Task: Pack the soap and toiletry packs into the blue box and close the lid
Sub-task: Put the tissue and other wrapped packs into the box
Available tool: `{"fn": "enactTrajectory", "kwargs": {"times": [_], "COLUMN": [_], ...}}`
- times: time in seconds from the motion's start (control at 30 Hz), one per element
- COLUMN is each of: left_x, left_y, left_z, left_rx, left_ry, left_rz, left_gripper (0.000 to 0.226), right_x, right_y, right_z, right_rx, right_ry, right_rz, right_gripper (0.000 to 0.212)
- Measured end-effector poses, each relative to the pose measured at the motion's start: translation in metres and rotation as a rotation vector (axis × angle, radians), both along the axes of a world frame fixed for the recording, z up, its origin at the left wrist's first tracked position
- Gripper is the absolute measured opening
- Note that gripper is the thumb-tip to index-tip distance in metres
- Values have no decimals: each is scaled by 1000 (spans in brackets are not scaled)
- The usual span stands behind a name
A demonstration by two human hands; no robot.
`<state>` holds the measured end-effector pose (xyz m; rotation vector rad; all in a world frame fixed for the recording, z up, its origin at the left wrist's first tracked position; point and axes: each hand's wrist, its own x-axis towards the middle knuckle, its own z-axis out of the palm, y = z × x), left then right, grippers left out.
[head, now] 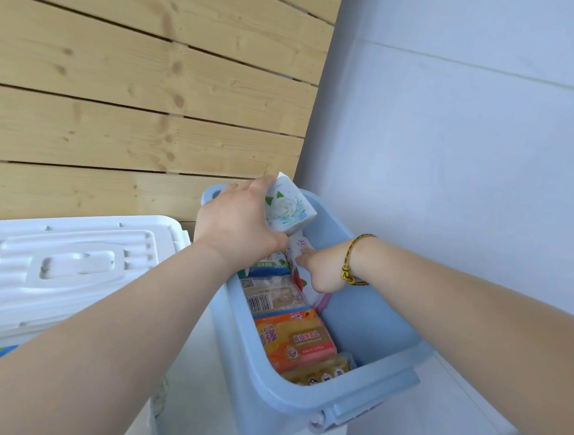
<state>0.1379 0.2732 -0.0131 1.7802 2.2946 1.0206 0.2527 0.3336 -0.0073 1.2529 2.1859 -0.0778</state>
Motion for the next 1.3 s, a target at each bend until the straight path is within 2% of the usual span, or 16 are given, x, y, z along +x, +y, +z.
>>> {"fn": "enactTrajectory", "kwargs": {"times": [0.23,0.37,0.4,0.5,0.6,0.77,1.07,1.3], "left_x": [0,1,1,1,-1,-2,-2,-3], "left_y": [1,-1,-1,0,1,3,2,4], "left_z": [0,0,1,1,0,-1,-2,-3], "left_rx": [0,-12,-12,-6,-2,-5,-14,-35], "left_ry": [-3,-4,-5,-14,-27,-31,-43,-29], "left_rz": [7,14,15,12,9,9,7,-16], "left_gripper": [81,82,82,81,81,82,80,82], "right_x": [4,4,3,-3,-12,-12,-3,3], "right_y": [1,-2,-1,11,19,22,14,13], "right_z": [-10,-14,-12,-8,-13,-13,-3,-23], "right_rx": [-1,152,218,350,322,261,194,224], "right_ry": [-106,92,64,-281,-383,-358,-464,-321], "right_rz": [120,219,256,418,432,516,513,520], "right_gripper": [52,71,78,109,121,116,115,118]}}
